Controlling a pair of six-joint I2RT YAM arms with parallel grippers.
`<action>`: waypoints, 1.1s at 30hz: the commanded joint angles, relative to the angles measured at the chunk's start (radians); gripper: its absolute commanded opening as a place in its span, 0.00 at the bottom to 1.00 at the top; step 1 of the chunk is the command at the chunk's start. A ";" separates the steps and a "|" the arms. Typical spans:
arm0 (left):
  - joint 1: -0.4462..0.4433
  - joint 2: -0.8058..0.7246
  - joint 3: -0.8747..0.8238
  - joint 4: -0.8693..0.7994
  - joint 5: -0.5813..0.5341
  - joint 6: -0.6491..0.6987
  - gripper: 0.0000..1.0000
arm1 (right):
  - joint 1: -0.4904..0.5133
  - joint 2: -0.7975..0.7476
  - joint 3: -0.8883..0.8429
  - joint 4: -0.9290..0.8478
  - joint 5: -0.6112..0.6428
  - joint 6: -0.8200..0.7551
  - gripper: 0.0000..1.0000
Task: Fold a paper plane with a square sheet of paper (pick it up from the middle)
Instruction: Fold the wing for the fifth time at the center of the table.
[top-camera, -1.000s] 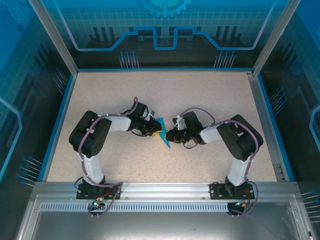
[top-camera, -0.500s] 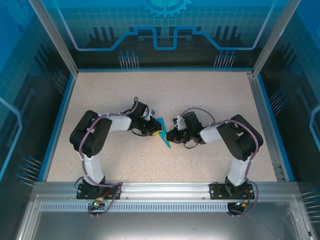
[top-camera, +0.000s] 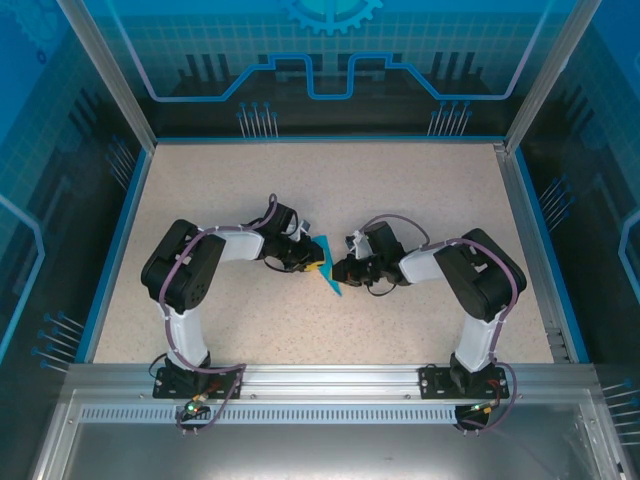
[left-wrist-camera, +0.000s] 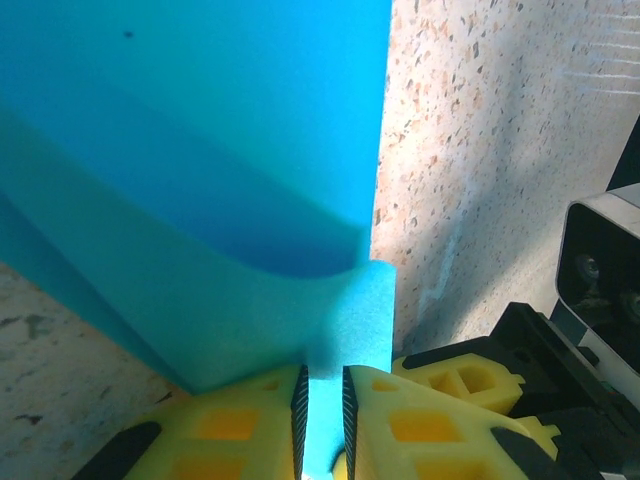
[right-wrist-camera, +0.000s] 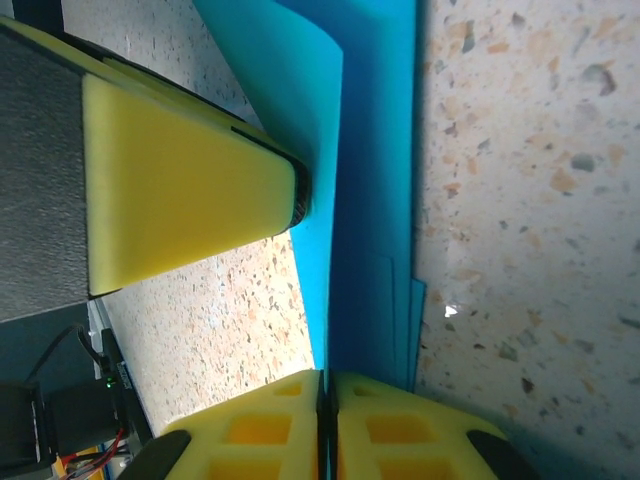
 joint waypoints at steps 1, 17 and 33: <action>-0.005 0.023 0.023 -0.042 -0.026 0.036 0.20 | -0.019 -0.034 -0.005 -0.111 -0.013 -0.023 0.13; -0.005 0.026 0.022 -0.047 -0.030 0.038 0.20 | -0.012 -0.006 -0.024 -0.175 -0.022 -0.045 0.10; -0.005 0.030 0.023 -0.057 -0.030 0.042 0.20 | 0.092 -0.216 0.120 -0.446 0.275 -0.143 0.22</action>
